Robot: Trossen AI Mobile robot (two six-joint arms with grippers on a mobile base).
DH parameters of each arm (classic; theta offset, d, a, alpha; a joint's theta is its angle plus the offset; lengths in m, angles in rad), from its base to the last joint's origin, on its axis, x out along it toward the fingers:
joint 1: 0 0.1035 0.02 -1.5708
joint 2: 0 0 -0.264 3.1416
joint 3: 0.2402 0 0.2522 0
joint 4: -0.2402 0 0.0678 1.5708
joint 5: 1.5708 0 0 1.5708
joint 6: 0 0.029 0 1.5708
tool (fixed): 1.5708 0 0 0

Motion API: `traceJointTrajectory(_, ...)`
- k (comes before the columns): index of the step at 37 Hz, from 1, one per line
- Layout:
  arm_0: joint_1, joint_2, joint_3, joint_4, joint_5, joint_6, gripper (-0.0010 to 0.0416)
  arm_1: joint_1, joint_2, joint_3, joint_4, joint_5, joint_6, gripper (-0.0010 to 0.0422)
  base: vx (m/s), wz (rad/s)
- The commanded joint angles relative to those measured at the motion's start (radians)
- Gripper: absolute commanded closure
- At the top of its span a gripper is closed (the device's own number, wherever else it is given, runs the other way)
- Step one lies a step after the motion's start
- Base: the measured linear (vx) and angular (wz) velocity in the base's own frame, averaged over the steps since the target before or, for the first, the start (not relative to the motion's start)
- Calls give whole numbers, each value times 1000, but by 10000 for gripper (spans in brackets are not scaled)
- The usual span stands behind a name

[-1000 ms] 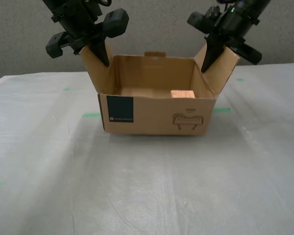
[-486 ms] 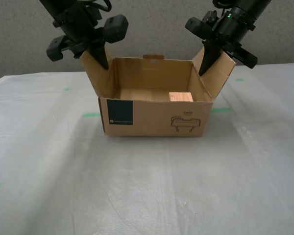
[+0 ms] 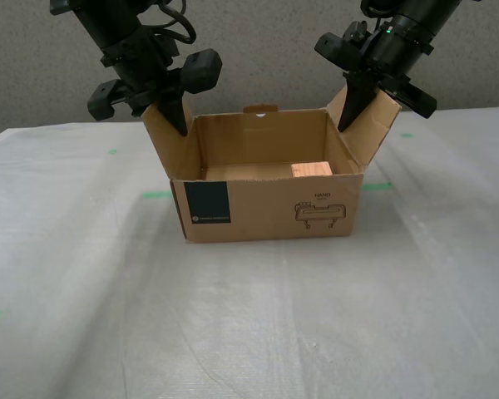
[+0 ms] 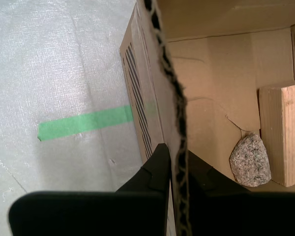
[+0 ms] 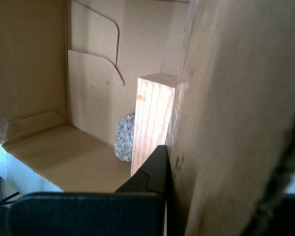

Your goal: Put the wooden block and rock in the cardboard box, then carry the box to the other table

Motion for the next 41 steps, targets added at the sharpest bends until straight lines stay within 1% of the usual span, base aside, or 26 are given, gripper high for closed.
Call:
traceJointTrajectory(1, 0, -2, 1, 0, 0, -3, 406, 0, 0, 1, 1, -6, 3, 412, 0, 0)
traceJointTrajectory(6, 0, -2, 1, 1, 0, 0, 406, 0, 0, 0, 0, -6, 3, 412, 0, 0)
traceJointTrajectory(11, 0, -2, 1, -2, 0, 0, 405, 0, 0, 0, -10, -6, -19, 411, 0, 0)
traceJointTrajectory(15, 0, -2, 1, -3, 0, 0, 403, 0, 2, 0, -19, -6, -15, 392, 0, 0)
traceJointTrajectory(18, 0, -2, 1, -2, 0, 0, 403, 0, 2, 0, -23, -6, -13, 362, 0, 0)
traceJointTrajectory(24, 0, -2, 1, -1, 1, 0, 403, 0, 2, 0, -22, -6, -12, 286, 0, 0)
traceJointTrajectory(29, 0, -2, 1, -2, 30, 0, 403, 0, 2, 0, -21, -6, -12, 218, -14, 1)
traceJointTrajectory(34, 0, -2, 1, -2, 34, 3, 403, 0, 2, 0, -22, -6, -12, 157, -19, 5)
traceJointTrajectory(36, 0, -2, 1, -1, 42, 4, 403, 0, 2, 0, -22, -6, -12, 134, -24, 0)
traceJointTrajectory(41, 0, -2, 1, 6, 45, 3, 403, 0, 2, 0, -23, -6, -11, 81, -28, -2)
